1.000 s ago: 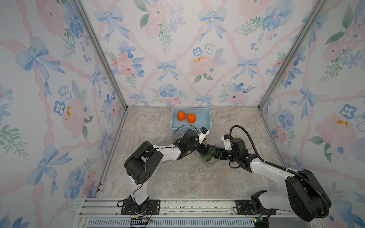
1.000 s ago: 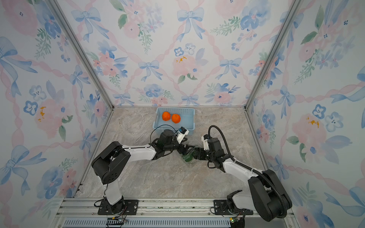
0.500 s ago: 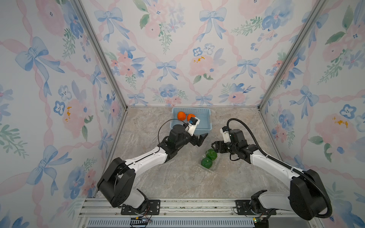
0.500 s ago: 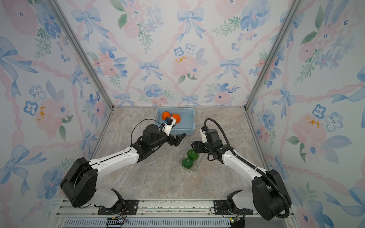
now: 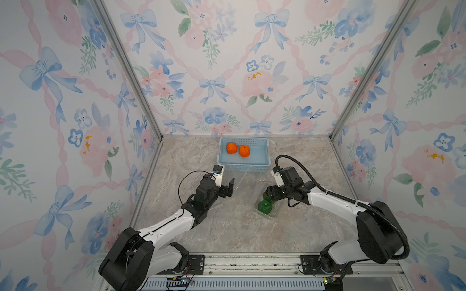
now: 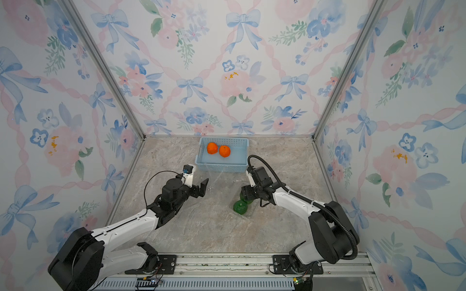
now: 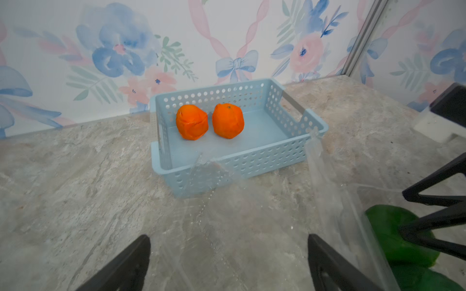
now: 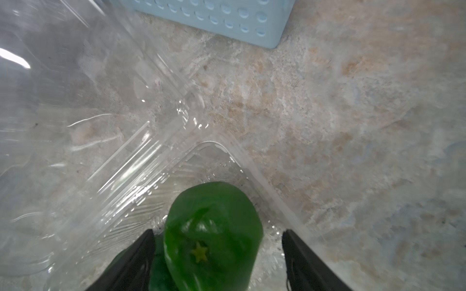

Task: Take oranges out of containers
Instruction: Pick up the orange from the packing box, then place the orange in the basket.

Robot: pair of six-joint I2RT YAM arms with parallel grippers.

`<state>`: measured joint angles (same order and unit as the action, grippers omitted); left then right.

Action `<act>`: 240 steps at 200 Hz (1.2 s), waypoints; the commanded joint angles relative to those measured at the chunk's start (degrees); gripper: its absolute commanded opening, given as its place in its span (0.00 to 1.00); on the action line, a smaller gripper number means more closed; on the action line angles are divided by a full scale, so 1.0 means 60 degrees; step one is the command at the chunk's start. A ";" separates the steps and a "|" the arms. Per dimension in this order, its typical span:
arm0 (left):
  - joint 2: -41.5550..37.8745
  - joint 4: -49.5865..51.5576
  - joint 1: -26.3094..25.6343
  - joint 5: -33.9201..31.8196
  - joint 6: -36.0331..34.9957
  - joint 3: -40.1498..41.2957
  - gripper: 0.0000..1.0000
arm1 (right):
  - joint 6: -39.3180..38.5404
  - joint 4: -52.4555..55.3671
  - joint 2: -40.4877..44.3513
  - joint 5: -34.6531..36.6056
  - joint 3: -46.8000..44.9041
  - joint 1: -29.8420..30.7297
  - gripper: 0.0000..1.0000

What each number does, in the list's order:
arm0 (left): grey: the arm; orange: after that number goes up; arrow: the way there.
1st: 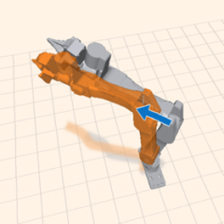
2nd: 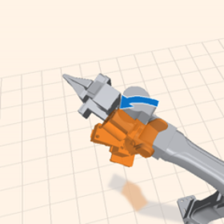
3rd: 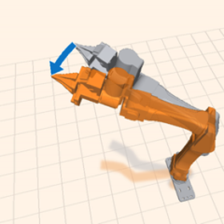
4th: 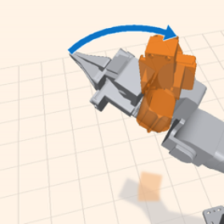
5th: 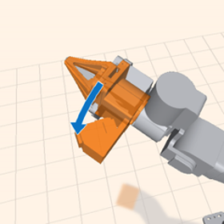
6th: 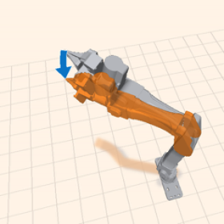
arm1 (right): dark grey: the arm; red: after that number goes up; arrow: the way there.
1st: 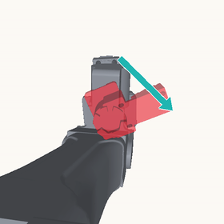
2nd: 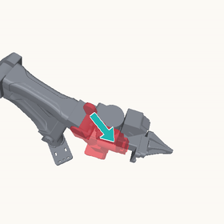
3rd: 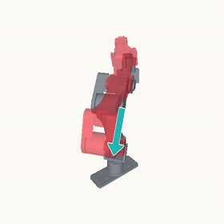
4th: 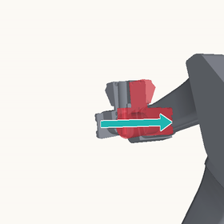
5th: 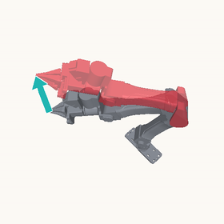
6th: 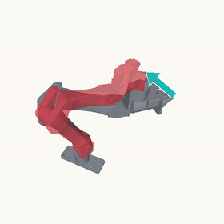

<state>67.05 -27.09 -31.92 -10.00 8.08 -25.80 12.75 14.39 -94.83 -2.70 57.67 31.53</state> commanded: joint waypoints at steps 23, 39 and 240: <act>0.0111 -0.0854 0.0199 0.0230 0.0251 0.0564 0.98 | -0.0062 0.0311 -0.0996 0.0025 0.0576 0.0252 0.77; 0.0176 -0.1138 0.0286 0.0551 0.0225 0.0743 0.98 | -0.0061 0.0297 -0.1189 0.0100 0.0600 0.0290 0.75; 0.0229 -0.3908 0.1094 0.2071 0.0582 0.2603 0.98 | -0.1320 0.3222 -0.5113 0.0600 1.0223 -0.0438 0.34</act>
<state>71.40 -49.23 -25.91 1.43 10.76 -11.68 4.47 29.19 -112.97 -1.37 109.16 30.48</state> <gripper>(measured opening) 0.979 0.362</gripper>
